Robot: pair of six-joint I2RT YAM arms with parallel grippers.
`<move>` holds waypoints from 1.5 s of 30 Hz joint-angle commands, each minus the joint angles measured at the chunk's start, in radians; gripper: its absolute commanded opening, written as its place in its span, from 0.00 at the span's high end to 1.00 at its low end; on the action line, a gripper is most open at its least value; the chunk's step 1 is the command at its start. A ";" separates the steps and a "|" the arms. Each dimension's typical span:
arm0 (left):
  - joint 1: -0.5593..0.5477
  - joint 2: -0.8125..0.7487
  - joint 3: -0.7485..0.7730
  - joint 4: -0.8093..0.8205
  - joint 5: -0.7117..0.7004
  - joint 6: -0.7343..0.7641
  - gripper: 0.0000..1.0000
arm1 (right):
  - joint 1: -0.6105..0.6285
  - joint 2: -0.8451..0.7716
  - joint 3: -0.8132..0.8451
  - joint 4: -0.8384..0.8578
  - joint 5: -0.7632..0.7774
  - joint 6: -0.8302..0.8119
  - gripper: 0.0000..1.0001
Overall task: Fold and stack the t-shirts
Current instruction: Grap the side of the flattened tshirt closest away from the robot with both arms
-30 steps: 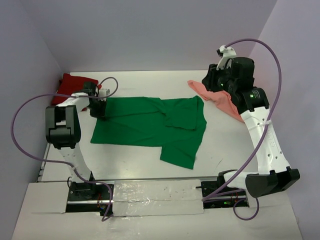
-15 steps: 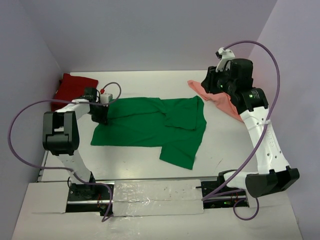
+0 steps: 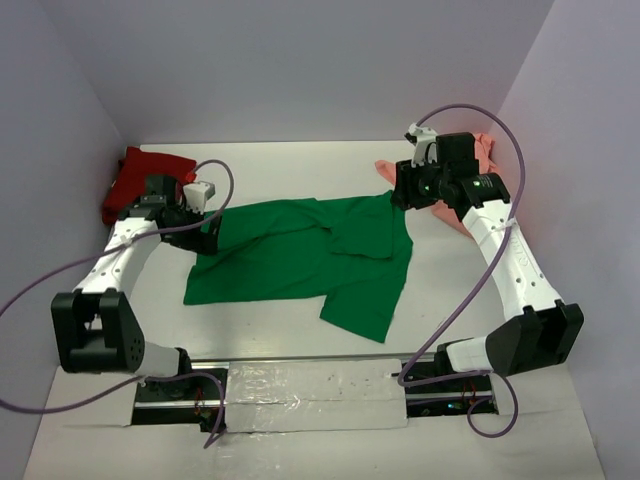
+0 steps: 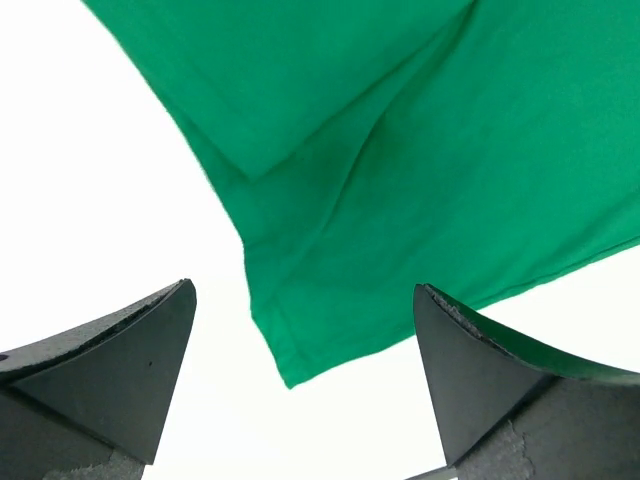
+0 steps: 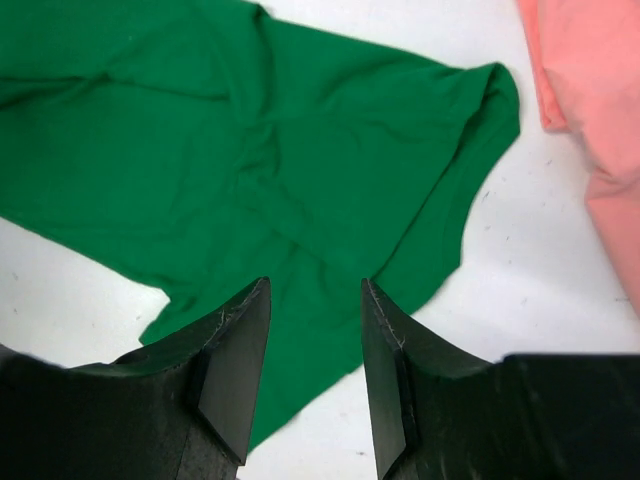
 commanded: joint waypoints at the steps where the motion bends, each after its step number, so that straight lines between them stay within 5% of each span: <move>1: -0.003 -0.078 0.051 -0.061 -0.013 0.003 0.01 | 0.003 -0.031 -0.002 0.032 -0.017 -0.022 0.52; 14: 0.025 -0.156 -0.123 -0.322 -0.121 0.204 0.03 | 0.003 -0.034 -0.034 0.004 -0.008 -0.024 0.52; 21: 0.171 -0.171 -0.183 -0.247 -0.140 0.235 0.03 | 0.003 -0.054 -0.054 0.006 -0.022 -0.033 0.51; 31: 0.181 -0.044 -0.212 -0.166 0.032 0.221 0.10 | 0.003 -0.053 -0.043 0.003 -0.020 -0.028 0.52; 45: 0.192 0.051 -0.243 -0.060 0.080 0.196 0.19 | 0.001 -0.059 -0.043 0.003 -0.016 -0.030 0.52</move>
